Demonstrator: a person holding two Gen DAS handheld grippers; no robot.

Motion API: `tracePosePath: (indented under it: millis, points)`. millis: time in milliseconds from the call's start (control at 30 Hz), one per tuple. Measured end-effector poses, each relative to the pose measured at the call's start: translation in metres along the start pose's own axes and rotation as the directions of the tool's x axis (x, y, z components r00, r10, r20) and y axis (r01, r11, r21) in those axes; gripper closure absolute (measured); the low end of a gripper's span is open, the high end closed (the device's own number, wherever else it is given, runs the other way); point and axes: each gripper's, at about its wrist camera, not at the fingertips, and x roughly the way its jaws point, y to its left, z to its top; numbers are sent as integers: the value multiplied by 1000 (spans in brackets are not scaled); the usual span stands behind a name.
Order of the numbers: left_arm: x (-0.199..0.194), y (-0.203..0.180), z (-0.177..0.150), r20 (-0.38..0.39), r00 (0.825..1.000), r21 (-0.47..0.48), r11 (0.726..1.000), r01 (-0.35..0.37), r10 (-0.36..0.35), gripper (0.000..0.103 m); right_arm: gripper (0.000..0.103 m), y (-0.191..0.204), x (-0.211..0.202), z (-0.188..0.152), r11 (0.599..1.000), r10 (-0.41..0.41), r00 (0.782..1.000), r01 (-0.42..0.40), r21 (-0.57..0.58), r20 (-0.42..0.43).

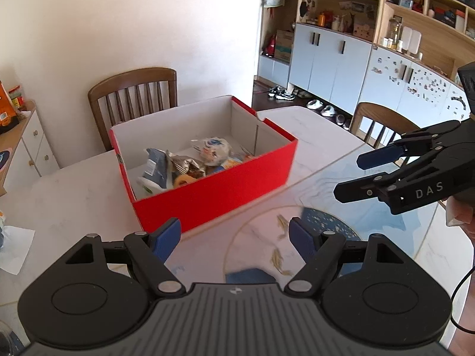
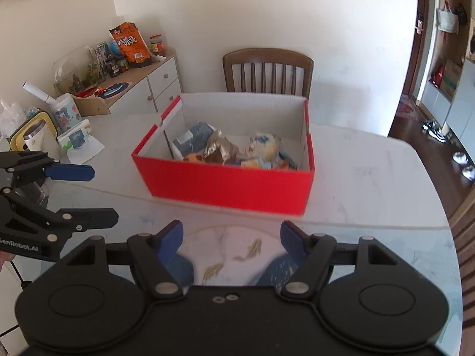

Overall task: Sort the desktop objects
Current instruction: 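Move both tools back from the box toward the black bag and white cable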

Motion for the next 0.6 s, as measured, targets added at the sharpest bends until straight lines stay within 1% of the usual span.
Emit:
tracePosePath:
  millis: [133,233,400,600]
  points:
    - [-6,-12,-16,7,1000,19,1000,12,-12,24,31,2,-5,-19,1000,-13,1000,13,5,-3]
    - [-7,-22,-29,2,1000,39,999,30,-30,24,31,4,-4,-33,1000,-19,1000,19,0,-20]
    - [-3,-34,-53,-33,997,71,995,66,-64,24,31,7,2,-60,1000,-25,998,25,-10,-63]
    - [-1,-52,-80,-49,993,104,989,109,-104,24,31,10,10,-86,999,-25,995,28,27,-93]
